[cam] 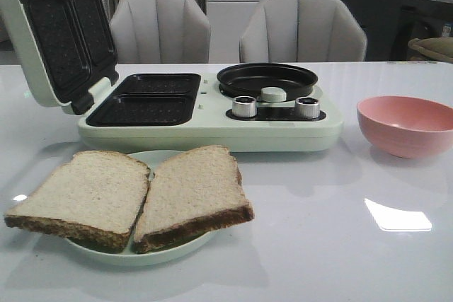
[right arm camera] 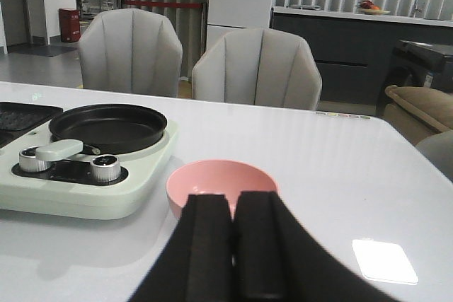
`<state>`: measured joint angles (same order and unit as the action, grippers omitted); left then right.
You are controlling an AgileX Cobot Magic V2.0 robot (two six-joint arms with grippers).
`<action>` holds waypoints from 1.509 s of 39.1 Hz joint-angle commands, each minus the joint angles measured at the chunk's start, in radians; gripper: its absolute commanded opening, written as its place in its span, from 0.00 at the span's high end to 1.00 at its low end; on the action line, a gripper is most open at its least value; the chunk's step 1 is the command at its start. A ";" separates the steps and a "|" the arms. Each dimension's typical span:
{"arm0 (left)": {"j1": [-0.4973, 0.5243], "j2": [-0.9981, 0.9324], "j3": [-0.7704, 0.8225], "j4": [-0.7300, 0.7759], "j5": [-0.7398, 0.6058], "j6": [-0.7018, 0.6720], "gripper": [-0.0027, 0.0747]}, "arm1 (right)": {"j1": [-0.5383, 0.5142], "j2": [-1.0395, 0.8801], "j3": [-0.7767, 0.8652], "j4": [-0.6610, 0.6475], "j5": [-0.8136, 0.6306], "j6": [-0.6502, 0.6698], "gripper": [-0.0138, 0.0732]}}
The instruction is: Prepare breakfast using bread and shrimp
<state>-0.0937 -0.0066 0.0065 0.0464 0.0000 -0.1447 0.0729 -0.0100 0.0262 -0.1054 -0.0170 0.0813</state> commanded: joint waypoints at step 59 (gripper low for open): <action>0.003 0.053 -0.350 -0.005 0.207 0.002 0.82 | 0.002 -0.016 -0.016 0.005 -0.071 -0.007 0.68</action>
<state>-0.0937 0.0043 -0.2647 0.0464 0.1720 -0.1429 0.0729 -0.0100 0.0262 -0.1036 -0.0170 0.0813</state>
